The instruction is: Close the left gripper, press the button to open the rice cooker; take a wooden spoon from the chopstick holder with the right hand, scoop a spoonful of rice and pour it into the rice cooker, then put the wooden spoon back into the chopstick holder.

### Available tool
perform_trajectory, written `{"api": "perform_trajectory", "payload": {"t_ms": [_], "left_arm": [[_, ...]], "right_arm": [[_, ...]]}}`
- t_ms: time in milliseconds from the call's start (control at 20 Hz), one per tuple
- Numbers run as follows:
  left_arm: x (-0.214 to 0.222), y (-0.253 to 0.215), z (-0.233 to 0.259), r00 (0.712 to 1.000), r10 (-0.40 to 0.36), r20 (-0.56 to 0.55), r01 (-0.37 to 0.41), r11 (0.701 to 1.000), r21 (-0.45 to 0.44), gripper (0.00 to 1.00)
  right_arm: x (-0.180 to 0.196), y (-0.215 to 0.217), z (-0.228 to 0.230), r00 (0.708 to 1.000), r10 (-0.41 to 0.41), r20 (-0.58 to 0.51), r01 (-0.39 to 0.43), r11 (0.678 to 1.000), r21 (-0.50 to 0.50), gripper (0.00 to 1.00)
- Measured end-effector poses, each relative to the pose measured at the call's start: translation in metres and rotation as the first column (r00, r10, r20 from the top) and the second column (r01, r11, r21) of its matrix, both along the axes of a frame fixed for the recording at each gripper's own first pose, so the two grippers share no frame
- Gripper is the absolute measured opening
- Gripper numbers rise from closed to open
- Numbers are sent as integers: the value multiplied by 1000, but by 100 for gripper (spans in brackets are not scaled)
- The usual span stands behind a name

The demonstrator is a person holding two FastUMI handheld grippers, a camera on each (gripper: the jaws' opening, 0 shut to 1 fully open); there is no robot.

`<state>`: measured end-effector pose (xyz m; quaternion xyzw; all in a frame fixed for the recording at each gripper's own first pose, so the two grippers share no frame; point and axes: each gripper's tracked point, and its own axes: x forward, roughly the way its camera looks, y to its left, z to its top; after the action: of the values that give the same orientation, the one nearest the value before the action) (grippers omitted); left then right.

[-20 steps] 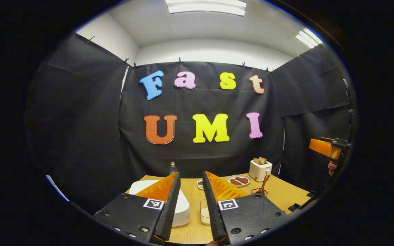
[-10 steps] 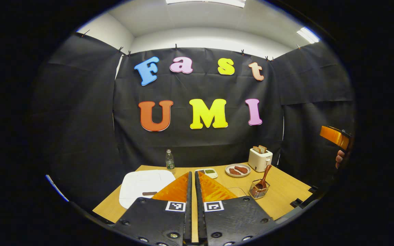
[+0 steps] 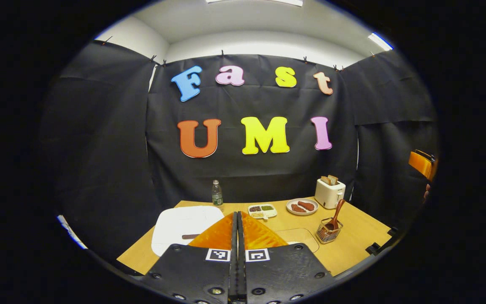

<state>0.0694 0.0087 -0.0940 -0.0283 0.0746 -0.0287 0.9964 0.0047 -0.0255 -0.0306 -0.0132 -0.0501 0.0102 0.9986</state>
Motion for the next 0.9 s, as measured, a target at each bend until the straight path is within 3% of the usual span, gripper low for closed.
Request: {"api": "perform_trajectory", "payload": {"t_ms": [300,500,900], "left_arm": [[18,12,-14,999,22,-26,-21,1000,18,0],[45,31,-40,993,70,-95,-69,997,13,0],[87,61,-101,960,129,-248,-130,991,12,0]], "right_arm": [[-4,-13,0,1000,-16,10,16,999,28,100],[0,-20,0,999,-46,26,46,999,-7,100],[18,-4,-32,999,-13,-39,12,999,-43,99]]}}
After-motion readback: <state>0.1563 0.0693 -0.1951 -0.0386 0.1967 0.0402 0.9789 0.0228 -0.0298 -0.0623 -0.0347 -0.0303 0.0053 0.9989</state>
